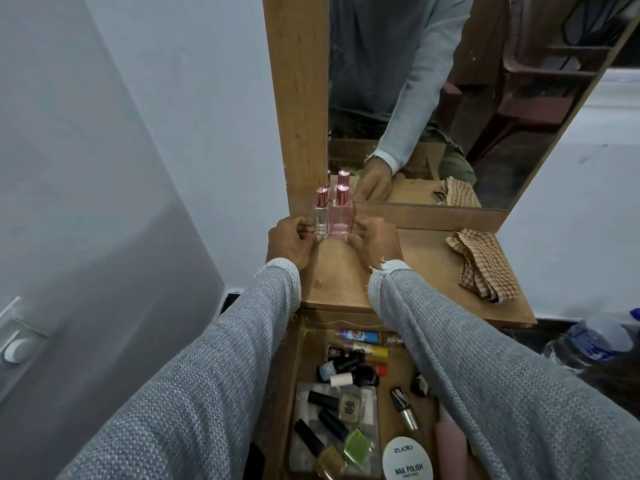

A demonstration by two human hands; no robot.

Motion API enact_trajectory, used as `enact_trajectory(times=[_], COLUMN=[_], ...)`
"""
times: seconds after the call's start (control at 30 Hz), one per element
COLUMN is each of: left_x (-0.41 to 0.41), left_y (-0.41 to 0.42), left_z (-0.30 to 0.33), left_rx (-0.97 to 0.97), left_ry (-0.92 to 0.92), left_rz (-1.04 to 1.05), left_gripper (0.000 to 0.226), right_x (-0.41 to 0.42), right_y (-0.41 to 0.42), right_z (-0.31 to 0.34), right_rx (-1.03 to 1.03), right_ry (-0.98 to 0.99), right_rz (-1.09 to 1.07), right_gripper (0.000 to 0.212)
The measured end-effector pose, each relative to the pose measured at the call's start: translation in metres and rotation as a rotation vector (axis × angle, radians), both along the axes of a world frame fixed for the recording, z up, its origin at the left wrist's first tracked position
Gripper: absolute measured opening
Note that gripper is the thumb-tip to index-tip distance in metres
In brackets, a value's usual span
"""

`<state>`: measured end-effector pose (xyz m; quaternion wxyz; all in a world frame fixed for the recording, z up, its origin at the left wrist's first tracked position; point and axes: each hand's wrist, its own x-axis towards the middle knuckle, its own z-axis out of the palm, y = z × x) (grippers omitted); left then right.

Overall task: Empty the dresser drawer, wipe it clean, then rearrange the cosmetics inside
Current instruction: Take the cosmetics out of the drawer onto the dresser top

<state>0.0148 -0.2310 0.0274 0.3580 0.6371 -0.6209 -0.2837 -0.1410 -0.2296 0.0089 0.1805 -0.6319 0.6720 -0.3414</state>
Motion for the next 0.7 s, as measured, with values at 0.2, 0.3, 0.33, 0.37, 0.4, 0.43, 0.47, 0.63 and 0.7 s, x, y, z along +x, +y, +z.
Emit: enact_trajectory(times=[0.2, 0.3, 0.33, 0.37, 0.4, 0.43, 0.47, 0.63, 0.7], left_x=[0.003, 0.002, 0.000, -0.001, -0.003, -0.005, -0.008, -0.029, -0.036], left_y=[0.019, 0.046, 0.059, 0.073, 0.086, 0.100, 0.114, 0.170, 0.183], left_z=[0.004, 0.004, 0.003, 0.001, -0.002, -0.005, -0.009, -0.033, -0.046], left_rx=[0.098, 0.060, 0.010, -0.057, -0.133, -0.206, -0.264, -0.293, -0.252], left_ry=[0.029, -0.025, -0.044, -0.054, -0.057, -0.048, -0.040, -0.042, -0.056], left_rz=[-0.035, -0.045, -0.051, -0.064, -0.086, -0.117, -0.154, -0.299, -0.328], left_gripper=[0.045, 0.041, 0.038, 0.035, 0.033, 0.031, 0.028, 0.024, 0.025], right_x=[-0.009, -0.022, -0.027, -0.032, -0.037, -0.043, -0.049, -0.078, -0.089], right_y=[0.038, 0.065, 0.075, 0.086, 0.096, 0.107, 0.118, 0.169, 0.183], right_z=[0.015, 0.018, 0.019, 0.019, 0.018, 0.018, 0.016, 0.002, -0.008], right_rx=[0.031, -0.030, -0.057, -0.087, -0.118, -0.149, -0.177, -0.117, 0.019], right_ry=[-0.121, -0.138, -0.136, -0.128, -0.119, -0.111, -0.102, -0.040, 0.037], right_rz=[0.078, 0.066, 0.060, 0.054, 0.049, 0.045, 0.039, 0.053, 0.080], right_gripper=[0.042, 0.038, 0.032, 0.027, 0.021, 0.015, 0.010, 0.007, 0.007])
